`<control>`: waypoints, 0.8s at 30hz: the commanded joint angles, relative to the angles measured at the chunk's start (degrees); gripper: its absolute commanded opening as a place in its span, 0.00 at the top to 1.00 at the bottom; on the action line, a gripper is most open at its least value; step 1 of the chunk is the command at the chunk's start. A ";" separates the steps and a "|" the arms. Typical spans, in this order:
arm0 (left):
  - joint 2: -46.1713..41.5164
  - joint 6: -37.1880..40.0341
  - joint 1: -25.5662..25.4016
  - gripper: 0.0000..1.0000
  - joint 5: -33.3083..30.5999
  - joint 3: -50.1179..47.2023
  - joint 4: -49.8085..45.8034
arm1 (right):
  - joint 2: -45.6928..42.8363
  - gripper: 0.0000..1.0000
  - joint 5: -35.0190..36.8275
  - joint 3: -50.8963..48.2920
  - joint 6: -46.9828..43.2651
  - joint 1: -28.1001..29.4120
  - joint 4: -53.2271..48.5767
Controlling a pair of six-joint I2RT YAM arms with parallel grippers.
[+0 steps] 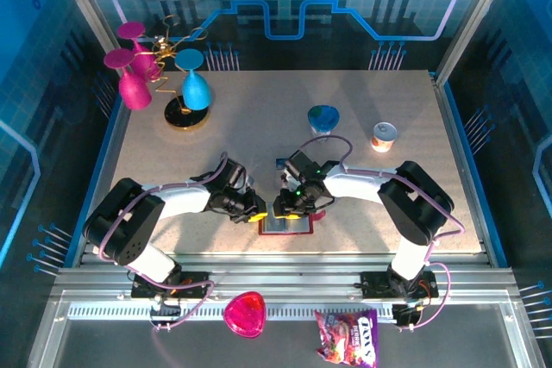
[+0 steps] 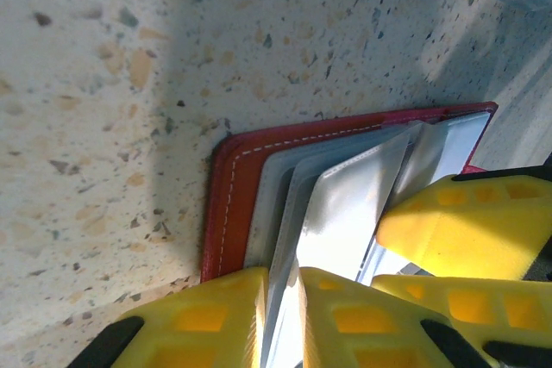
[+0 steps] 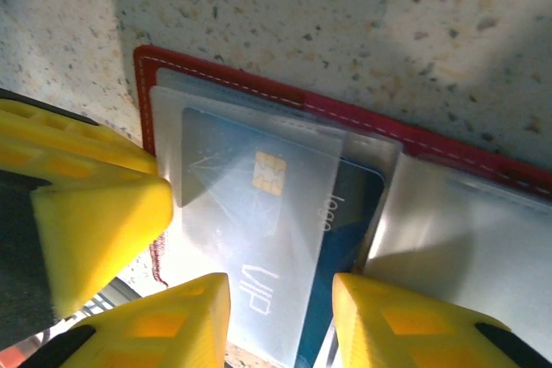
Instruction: Take the credit cards out of the card holder
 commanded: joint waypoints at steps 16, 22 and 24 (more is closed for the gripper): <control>-2.72 0.76 0.43 0.81 -1.35 0.60 -5.70 | -3.08 0.63 3.08 0.84 -1.28 0.82 -3.63; -5.50 1.01 0.41 0.80 -1.85 2.98 -8.88 | -4.73 0.63 1.39 -0.82 -0.30 -0.02 -1.39; -5.91 0.77 0.39 0.81 -1.50 3.48 -9.11 | -5.18 0.63 0.95 -1.29 -0.23 -0.36 -0.91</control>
